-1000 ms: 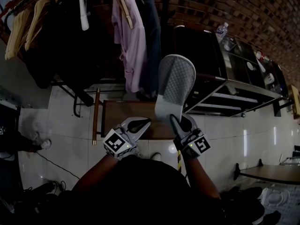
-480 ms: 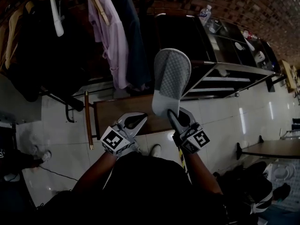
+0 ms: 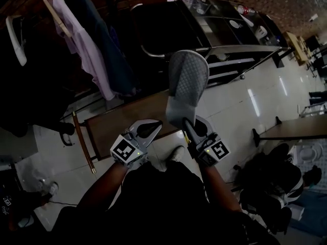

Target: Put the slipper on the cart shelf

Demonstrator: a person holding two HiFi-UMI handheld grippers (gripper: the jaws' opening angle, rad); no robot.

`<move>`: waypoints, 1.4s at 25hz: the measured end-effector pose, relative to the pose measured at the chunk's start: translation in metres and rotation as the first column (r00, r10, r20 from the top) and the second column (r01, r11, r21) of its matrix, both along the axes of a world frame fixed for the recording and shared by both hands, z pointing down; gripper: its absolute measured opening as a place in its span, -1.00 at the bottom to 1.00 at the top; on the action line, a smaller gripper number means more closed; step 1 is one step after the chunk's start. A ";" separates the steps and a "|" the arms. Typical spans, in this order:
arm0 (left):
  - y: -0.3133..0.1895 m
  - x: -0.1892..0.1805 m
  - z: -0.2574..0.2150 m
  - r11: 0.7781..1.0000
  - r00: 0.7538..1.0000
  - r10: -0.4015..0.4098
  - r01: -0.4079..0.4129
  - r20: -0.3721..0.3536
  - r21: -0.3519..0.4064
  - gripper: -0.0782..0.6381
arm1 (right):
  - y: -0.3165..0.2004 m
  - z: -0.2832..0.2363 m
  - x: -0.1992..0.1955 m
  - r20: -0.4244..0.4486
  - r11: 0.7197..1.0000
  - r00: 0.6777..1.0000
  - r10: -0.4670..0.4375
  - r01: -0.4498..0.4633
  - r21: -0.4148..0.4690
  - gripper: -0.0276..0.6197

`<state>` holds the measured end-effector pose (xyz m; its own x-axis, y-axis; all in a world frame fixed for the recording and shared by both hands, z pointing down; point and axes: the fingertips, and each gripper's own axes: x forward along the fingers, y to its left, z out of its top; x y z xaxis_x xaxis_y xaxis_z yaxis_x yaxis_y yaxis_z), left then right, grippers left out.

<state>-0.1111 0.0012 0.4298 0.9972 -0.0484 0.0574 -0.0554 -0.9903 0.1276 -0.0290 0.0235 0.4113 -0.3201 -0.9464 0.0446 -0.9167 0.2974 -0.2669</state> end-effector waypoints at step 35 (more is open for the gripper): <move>0.105 0.379 0.000 0.989 0.989 0.137 -0.140 0.055 0.050 -0.76 | 0.114 0.076 0.373 0.115 0.986 0.984 0.137 -0.125 -0.110 -0.71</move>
